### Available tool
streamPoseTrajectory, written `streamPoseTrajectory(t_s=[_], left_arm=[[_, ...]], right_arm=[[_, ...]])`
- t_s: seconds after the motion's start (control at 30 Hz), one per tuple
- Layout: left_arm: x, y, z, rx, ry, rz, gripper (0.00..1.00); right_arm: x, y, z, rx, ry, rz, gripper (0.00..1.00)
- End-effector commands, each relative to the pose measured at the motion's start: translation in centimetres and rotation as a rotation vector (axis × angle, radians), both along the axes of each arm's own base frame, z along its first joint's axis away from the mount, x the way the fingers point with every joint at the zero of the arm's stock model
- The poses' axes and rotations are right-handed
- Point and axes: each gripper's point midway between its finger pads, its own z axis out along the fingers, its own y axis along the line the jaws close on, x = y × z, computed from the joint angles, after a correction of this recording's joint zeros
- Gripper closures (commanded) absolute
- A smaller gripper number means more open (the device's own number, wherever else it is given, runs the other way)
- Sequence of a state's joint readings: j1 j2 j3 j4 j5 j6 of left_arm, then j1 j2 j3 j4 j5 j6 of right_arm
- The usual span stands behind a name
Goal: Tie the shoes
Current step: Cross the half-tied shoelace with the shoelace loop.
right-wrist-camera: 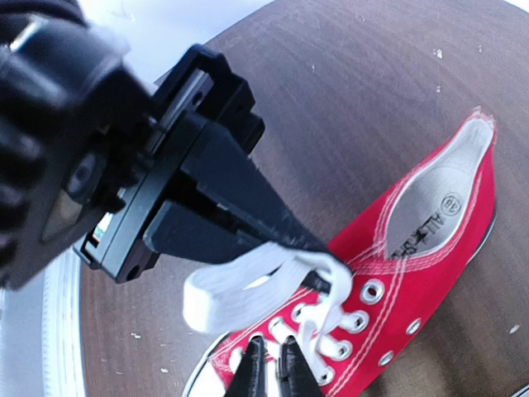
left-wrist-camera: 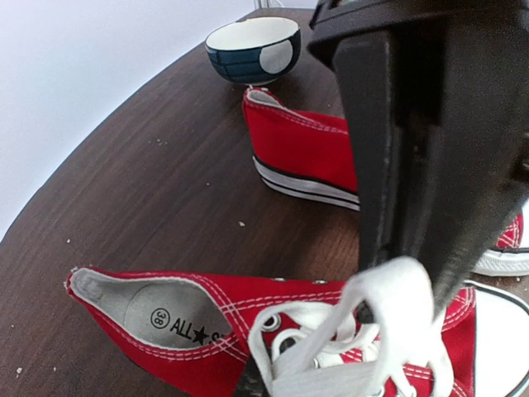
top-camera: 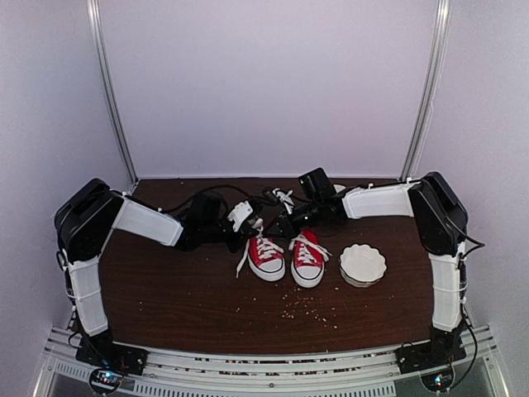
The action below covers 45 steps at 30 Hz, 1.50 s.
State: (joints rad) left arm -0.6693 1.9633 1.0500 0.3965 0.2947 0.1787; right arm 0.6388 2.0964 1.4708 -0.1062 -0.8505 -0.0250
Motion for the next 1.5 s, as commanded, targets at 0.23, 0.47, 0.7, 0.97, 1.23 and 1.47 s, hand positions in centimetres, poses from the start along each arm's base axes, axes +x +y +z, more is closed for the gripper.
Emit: streamPoseTrajectory(t_s=[0.23, 0.47, 0.7, 0.97, 1.23, 1.47], left_arm=[[0.5, 0.5, 1.4, -0.057, -0.078, 0.028, 1.00], [0.3, 0.3, 1.6, -0.071, -0.080, 0.012, 1.00], [0.3, 0.2, 1.9, -0.082, -0.088, 0.005, 1.00], [0.3, -0.1, 1.8, -0.087, -0.078, -0.002, 1.00], [0.1, -0.3, 1.9, -0.093, -0.071, -0.014, 1.00], [0.2, -0.4, 2.0, -0.097, -0.072, -0.019, 1.00]], right_arm=[[4.0, -1.0, 3.9, 0.081, -0.033, -0.085, 0.85], [6.0, 1.1, 1.8, 0.074, 0.051, -0.073, 0.89], [3.9, 1.8, -0.1, 0.025, 0.097, 0.031, 0.95], [2.1, 1.8, -0.8, 0.019, 0.128, 0.103, 0.97], [2.5, 1.9, -1.2, 0.010, 0.121, 0.084, 0.95], [2.4, 2.6, -1.2, 0.020, 0.113, 0.103, 0.91]])
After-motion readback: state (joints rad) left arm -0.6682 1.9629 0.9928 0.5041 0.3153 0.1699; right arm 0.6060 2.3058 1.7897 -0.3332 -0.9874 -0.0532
